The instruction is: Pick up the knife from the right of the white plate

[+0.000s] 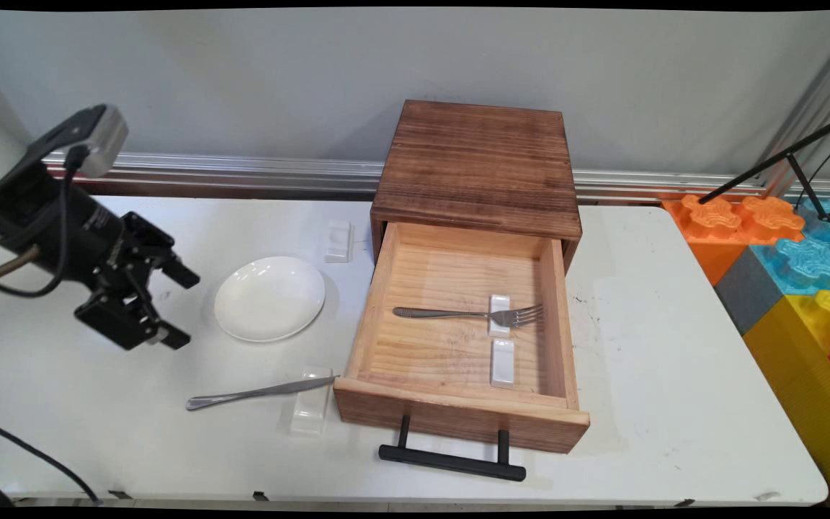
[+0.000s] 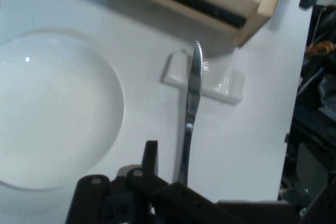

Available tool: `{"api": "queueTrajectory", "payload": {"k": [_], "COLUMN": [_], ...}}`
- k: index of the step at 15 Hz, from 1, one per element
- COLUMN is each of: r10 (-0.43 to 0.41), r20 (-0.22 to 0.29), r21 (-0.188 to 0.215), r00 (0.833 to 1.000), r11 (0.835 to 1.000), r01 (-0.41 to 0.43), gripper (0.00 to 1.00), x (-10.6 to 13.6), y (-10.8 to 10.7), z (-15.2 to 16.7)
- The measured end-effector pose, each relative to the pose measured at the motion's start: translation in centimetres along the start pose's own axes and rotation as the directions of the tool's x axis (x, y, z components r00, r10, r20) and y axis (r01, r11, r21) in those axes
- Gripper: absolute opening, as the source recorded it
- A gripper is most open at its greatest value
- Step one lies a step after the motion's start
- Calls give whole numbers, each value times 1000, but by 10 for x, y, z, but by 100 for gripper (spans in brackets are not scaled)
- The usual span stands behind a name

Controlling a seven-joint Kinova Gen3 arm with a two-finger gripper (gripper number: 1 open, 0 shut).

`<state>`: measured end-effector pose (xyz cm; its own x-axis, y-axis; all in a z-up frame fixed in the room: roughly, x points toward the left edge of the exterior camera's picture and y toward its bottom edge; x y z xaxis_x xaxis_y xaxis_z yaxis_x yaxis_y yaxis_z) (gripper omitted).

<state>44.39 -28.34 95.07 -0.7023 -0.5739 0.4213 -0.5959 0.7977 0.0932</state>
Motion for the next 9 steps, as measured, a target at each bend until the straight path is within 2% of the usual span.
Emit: {"api": "queueTrajectory", "payload": {"k": [5,9], "r10": [32,62], "r20": [7,-3], "r21": [-13,-2], "r00": [999,998], "r11": [999,998], "r01": [-32,-62], "gripper": [100,100], "x": [-37,-57], "y": [-8,-15], "z": [26,56]}}
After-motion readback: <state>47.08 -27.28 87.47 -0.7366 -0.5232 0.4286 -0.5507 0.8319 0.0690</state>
